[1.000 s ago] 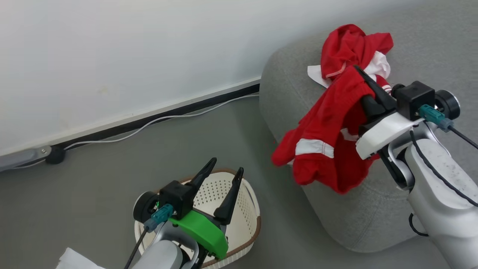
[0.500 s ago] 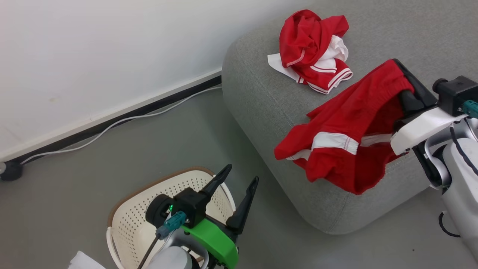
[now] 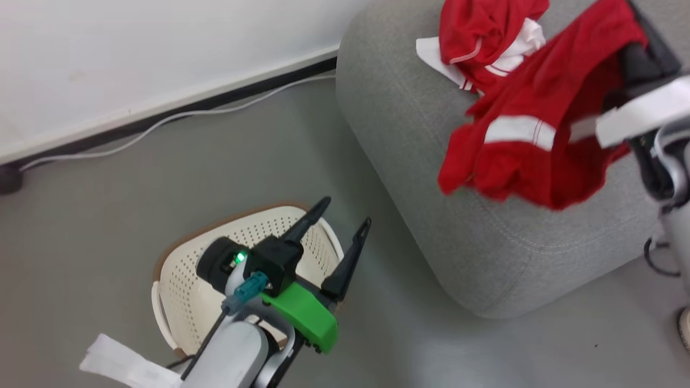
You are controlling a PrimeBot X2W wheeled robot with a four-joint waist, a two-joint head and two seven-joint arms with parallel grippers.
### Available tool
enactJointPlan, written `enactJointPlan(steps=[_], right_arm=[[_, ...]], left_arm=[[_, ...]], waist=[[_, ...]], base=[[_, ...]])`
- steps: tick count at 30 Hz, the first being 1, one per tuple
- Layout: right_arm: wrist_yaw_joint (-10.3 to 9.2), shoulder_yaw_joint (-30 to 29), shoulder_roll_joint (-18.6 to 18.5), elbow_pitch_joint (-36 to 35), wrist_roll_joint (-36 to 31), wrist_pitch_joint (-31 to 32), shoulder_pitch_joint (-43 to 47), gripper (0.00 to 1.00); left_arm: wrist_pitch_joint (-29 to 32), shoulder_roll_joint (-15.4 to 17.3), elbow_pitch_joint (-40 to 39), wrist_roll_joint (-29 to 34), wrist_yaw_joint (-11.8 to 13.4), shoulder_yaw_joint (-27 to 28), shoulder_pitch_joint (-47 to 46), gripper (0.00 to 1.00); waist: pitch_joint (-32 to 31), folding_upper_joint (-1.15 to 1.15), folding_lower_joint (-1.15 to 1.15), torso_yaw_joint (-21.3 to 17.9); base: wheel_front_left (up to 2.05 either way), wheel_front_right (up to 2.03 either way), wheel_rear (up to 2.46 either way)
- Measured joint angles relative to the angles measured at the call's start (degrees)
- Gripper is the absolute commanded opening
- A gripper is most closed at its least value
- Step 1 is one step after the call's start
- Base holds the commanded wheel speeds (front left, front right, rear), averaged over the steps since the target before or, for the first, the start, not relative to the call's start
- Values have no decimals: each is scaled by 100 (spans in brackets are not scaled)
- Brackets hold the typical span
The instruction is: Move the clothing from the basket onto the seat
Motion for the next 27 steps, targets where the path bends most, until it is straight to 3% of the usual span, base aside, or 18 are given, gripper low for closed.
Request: enactJointPlan(steps=[6, 15, 20, 27], right_arm=[[-26, -331, -275, -76, -31, 186, -1179, 0], [-442, -1054, -883, 208, -108, 559, -2737, 0], [-720, -1401, -1369, 567, -246, 692, -3212, 0], [-767, -1467, -1579, 981, -431, 761, -3350, 0]], left_arm=[[144, 141, -240, 63, 43, 103, -247, 100], [330, 270, -565, 110, 51, 235, -549, 100], [352, 303, -634, 111, 41, 242, -639, 100], [405, 353, -791, 133, 35, 258, -721, 100]], waist=[[429, 0, 0, 222], [1055, 0, 0, 606], [1311, 0, 1, 900], [1633, 0, 1, 1267]], base=[[0, 0, 0], [0, 0, 0], [0, 0, 0], [0, 0, 0]])
